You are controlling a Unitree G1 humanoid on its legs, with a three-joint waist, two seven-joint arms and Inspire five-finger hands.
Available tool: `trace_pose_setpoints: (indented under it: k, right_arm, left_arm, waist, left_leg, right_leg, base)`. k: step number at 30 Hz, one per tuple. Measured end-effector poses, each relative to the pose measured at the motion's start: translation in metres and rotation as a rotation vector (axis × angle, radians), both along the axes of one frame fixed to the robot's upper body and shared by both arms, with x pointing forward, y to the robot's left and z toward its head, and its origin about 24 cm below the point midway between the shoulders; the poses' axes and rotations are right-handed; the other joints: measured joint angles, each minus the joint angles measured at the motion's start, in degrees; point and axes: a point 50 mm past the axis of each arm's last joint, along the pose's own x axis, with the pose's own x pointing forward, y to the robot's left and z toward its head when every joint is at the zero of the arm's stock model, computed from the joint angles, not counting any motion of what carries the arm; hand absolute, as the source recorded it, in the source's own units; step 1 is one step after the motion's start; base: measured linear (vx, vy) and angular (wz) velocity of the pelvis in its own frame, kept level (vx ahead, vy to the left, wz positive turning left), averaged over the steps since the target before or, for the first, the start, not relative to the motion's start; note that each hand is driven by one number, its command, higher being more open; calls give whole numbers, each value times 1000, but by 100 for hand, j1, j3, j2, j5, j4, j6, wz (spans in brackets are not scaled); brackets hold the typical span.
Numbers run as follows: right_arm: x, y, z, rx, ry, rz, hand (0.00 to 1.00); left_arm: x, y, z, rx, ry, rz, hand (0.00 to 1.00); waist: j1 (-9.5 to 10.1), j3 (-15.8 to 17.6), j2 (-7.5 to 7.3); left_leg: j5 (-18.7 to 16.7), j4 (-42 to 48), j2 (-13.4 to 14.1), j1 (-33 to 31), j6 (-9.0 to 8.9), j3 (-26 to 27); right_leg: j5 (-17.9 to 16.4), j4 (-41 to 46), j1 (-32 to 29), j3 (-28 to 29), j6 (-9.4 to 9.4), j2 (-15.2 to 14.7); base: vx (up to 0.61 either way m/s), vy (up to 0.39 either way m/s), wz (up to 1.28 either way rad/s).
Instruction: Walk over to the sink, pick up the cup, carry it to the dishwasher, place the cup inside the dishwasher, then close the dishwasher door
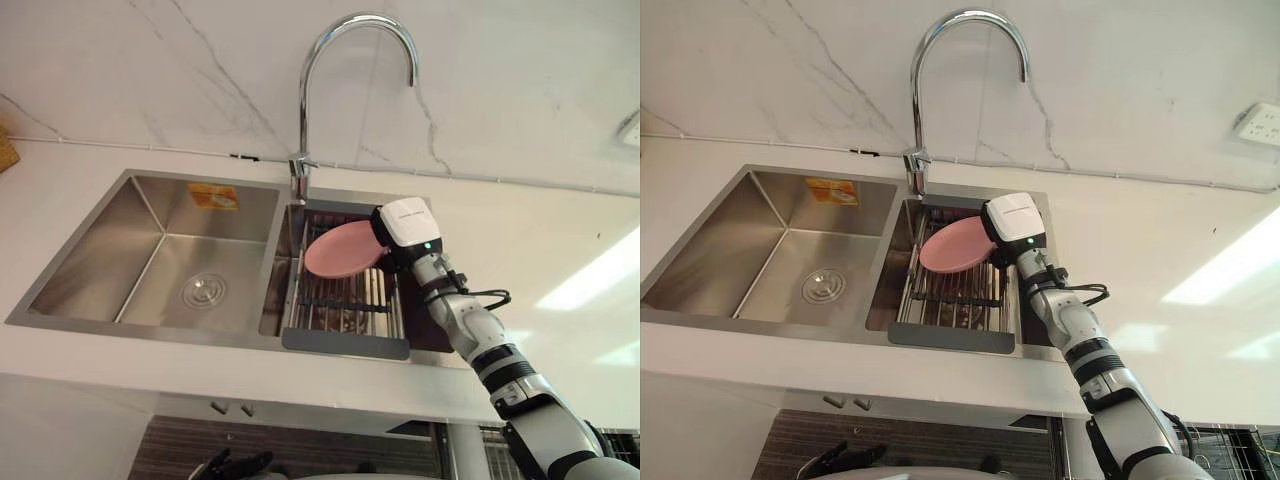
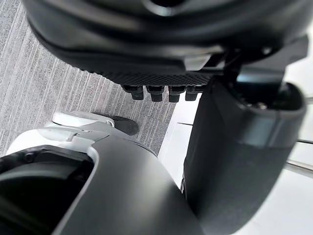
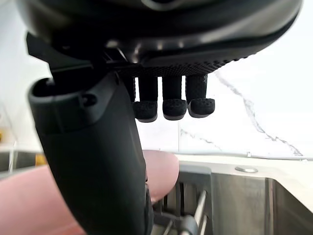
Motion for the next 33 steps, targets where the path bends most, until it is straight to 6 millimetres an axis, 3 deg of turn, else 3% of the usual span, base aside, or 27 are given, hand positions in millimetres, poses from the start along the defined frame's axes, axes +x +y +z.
trace_pose_setpoints:
  k: [7,11,19,26,33]
  right_arm:
    - [-13,-15,10,251,36,-38,100]
    - [-20,-18,13,277,61,-27,100]
    - [-27,-5,11,213,186,94,100]
    - [-35,4,22,138,158,164,100]
    - [-45,24,16,45,197,264,100]
  left_arm:
    - [-5,0,0,11,-2,28,100]
    - [-6,0,-1,8,0,41,100]
    - [-8,0,-1,8,7,44,100]
    - [-8,0,-1,8,9,45,100]
    - [-10,0,-2,11,15,48,100]
  waist:
    - [-86,16,26]
    - [-124,33,56]
    - [-171,27,80]
    - [-178,22,84]
    - [-189,6,87]
  left_leg:
    - [-14,7,12,25,-8,75]
    - [-64,49,35,47,-33,191]
    - [-109,87,100,50,-58,287]
    - [-116,88,99,52,-66,295]
    - [-117,93,102,54,-68,306]
  right_leg:
    - [1,0,-6,82,-2,12]
    - [5,0,-14,186,-3,40]
    - [5,0,-38,276,-3,105]
    - [5,-2,-39,281,-3,103]
    - [5,-11,-39,292,-3,105]
  base:
    - [-2,2,-4]
    - [-12,8,-16]
    - [-2,-4,-6]
    - [0,0,0]
    - [0,0,0]
